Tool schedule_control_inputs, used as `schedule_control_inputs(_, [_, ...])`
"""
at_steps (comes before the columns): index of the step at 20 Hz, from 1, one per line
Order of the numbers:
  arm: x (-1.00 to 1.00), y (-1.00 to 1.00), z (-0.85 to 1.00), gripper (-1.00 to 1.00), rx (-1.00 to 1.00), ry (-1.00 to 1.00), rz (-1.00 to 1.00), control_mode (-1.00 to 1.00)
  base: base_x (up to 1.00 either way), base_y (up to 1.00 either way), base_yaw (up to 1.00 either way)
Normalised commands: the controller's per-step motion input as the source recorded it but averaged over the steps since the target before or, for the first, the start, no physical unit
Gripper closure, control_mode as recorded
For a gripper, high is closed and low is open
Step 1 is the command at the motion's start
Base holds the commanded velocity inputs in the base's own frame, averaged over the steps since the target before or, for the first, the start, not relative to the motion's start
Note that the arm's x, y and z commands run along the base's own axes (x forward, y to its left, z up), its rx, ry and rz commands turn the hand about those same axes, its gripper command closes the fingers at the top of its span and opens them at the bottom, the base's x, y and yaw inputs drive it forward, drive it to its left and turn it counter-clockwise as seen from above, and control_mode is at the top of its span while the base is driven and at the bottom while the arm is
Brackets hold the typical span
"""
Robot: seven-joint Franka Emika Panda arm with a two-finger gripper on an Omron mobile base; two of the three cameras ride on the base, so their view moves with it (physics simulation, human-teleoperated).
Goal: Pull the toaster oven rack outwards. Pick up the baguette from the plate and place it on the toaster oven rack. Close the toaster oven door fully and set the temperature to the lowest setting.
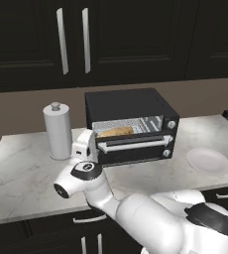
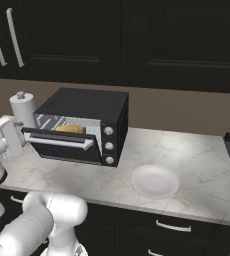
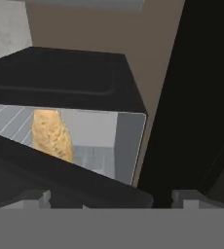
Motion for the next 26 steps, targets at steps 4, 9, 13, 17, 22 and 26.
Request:
schedule_control_inputs(4, [0.33, -0.26, 0.17, -1.0, -0.02, 0.01, 0.47, -1.0, 0.0, 0.0, 0.0])
schedule_control_inputs(9, [0.28, -0.24, 0.13, -1.0, -0.04, 0.03, 0.41, -1.0, 0.0, 0.0, 0.0])
schedule_control_inputs(13, [0.22, -0.08, 0.06, -1.0, -0.07, 0.06, 0.38, -1.0, 0.0, 0.0, 0.0])
schedule_control_inputs(17, [0.51, -0.01, 0.17, -1.0, -0.04, 0.07, 0.29, -1.0, 0.0, 0.0, 0.0])
schedule_control_inputs(22, [0.5, -0.01, 0.2, -1.0, -0.05, 0.06, 0.23, -1.0, 0.0, 0.0, 0.0])
schedule_control_inputs(26, [0.3, 0.0, 0.15, -1.0, -0.08, 0.05, 0.17, -1.0, 0.0, 0.0, 0.0])
